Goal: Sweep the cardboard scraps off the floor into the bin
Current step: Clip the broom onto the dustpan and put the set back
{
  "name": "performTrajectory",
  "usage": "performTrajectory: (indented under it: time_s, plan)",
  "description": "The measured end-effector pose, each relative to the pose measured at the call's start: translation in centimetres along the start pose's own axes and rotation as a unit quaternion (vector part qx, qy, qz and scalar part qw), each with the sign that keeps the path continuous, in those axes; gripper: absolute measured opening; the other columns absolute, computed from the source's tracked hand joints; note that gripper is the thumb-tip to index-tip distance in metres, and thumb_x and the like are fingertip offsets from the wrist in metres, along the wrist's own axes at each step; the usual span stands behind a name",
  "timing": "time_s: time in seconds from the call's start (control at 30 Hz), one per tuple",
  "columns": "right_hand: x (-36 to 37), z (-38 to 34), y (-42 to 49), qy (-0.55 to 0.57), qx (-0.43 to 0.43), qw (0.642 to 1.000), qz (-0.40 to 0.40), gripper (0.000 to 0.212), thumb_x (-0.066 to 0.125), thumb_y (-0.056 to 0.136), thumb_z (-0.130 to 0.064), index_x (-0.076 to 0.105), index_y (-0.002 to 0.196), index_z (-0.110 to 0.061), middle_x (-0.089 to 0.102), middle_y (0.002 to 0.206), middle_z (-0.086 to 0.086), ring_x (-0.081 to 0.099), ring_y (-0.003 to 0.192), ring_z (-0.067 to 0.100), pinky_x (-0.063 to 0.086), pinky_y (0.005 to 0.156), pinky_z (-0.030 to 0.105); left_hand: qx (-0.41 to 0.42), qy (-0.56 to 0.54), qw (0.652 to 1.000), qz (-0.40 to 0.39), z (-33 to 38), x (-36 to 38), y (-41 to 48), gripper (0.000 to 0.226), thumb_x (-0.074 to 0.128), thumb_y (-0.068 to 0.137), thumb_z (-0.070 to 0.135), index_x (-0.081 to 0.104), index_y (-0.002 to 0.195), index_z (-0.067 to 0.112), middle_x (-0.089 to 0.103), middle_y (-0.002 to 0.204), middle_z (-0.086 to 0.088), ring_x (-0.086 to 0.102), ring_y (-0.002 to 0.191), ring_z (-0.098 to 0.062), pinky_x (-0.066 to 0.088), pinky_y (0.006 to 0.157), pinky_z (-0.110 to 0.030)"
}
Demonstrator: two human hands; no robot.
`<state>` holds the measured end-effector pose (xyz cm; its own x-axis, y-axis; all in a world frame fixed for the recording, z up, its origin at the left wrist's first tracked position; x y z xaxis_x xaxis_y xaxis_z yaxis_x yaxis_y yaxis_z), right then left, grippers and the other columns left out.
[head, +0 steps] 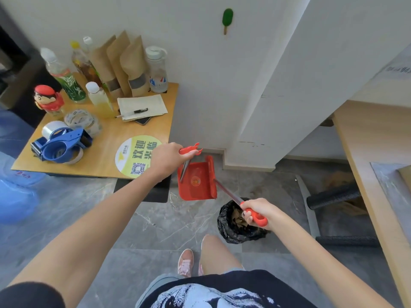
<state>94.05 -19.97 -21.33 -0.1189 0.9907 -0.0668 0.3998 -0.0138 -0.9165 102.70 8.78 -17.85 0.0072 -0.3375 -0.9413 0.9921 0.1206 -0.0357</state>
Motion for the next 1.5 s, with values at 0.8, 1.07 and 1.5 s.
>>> performTrajectory:
  time_s: [0.8, 1.07, 1.5]
  plan:
    - [0.7, -8.1, 18.8, -0.089, 0.110, 0.990, 0.018, 0.021, 0.042, 0.087, 0.002, 0.039, 0.068, -0.009, 0.041, 0.053, 0.009, 0.041, 0.042, 0.018, 0.036, 0.040, 0.020, -0.026, -0.010, 0.982, -0.184, -2.5, 19.0, 12.3, 0.053, 0.043, 0.080, 0.073, 0.058, 0.082, 0.023, 0.057, 0.064, 0.010, 0.055, 0.055, -0.006, 0.045, 0.053, -0.018]
    - [3.0, -9.5, 18.7, -0.232, 0.068, 0.970, -0.015, 0.039, 0.044, 0.093, -0.014, 0.045, 0.131, -0.012, 0.060, 0.085, 0.003, 0.062, 0.085, 0.025, 0.053, 0.085, 0.039, 0.041, 0.060, 0.975, -0.210, -3.6, 18.5, 14.8, 0.050, 0.049, 0.091, 0.053, 0.036, 0.133, 0.029, 0.067, 0.100, 0.003, 0.067, 0.075, -0.019, 0.056, 0.059, -0.033]
    - [2.3, -18.5, 19.7, -0.313, -0.065, 0.932, -0.173, 0.035, 0.037, 0.096, 0.000, 0.060, 0.120, -0.010, 0.058, 0.093, -0.004, 0.061, 0.084, 0.018, 0.054, 0.075, 0.024, 0.123, 0.049, 0.966, -0.222, -1.9, 19.5, 14.3, 0.038, 0.055, 0.091, 0.039, 0.054, 0.123, 0.019, 0.053, 0.118, -0.002, 0.056, 0.102, -0.019, 0.054, 0.066, -0.034]
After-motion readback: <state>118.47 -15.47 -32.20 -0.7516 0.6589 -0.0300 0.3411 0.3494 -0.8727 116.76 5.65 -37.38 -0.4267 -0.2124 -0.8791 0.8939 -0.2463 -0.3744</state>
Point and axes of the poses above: each hand's wrist, its own y-axis towards the middle knuckle, its own x-axis out of the palm, z = x × y, the point moved 5 cm from there along y, towards the middle knuckle
